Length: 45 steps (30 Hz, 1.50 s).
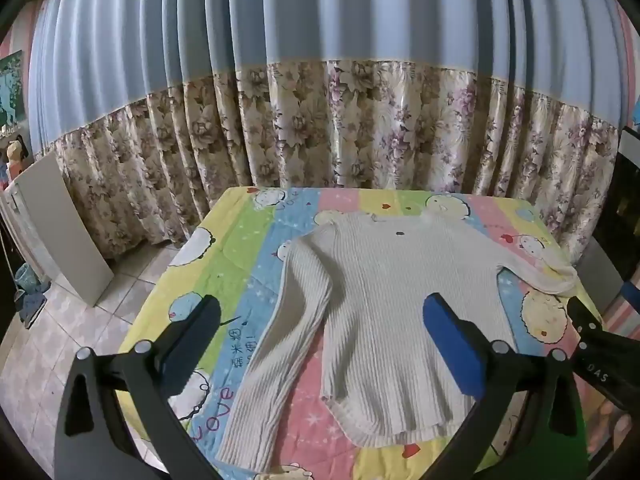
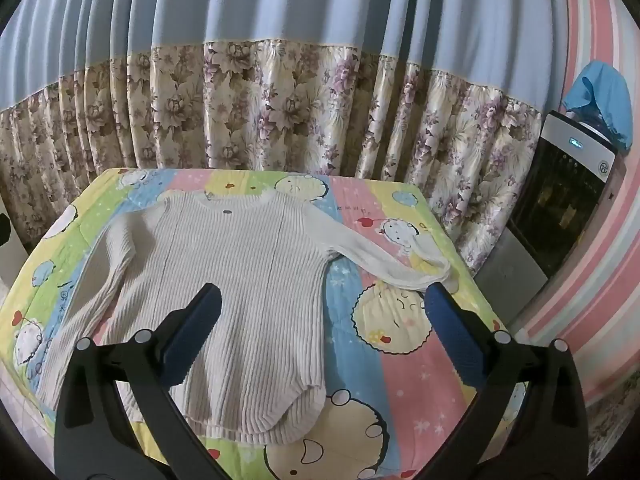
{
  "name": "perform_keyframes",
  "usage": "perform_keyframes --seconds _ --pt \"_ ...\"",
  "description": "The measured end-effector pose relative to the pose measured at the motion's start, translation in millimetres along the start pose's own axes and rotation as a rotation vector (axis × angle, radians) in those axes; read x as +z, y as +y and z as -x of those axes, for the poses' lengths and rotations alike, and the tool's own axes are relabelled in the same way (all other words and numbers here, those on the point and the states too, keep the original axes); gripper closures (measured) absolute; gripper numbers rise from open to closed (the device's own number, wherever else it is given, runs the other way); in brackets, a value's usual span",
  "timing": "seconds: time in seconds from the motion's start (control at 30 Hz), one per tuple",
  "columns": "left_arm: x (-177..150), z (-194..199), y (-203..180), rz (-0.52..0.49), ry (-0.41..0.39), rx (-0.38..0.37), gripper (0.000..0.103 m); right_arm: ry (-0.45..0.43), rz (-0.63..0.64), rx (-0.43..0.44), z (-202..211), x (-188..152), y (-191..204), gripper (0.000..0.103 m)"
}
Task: Fold small clothes
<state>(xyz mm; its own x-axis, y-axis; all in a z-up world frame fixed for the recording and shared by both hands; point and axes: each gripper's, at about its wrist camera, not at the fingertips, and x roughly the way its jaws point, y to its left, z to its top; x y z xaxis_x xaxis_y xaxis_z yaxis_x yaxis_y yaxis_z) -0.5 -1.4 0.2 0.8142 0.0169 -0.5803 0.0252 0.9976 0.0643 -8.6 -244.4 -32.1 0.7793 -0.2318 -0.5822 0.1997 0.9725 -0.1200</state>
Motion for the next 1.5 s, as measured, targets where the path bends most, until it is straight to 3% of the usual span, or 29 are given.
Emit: perform_keyframes --seconds 1.5 --pt "-7 -5 -6 0.002 -0.001 -0.015 0.002 -0.005 -0.002 0.001 2 5 -3 0.003"
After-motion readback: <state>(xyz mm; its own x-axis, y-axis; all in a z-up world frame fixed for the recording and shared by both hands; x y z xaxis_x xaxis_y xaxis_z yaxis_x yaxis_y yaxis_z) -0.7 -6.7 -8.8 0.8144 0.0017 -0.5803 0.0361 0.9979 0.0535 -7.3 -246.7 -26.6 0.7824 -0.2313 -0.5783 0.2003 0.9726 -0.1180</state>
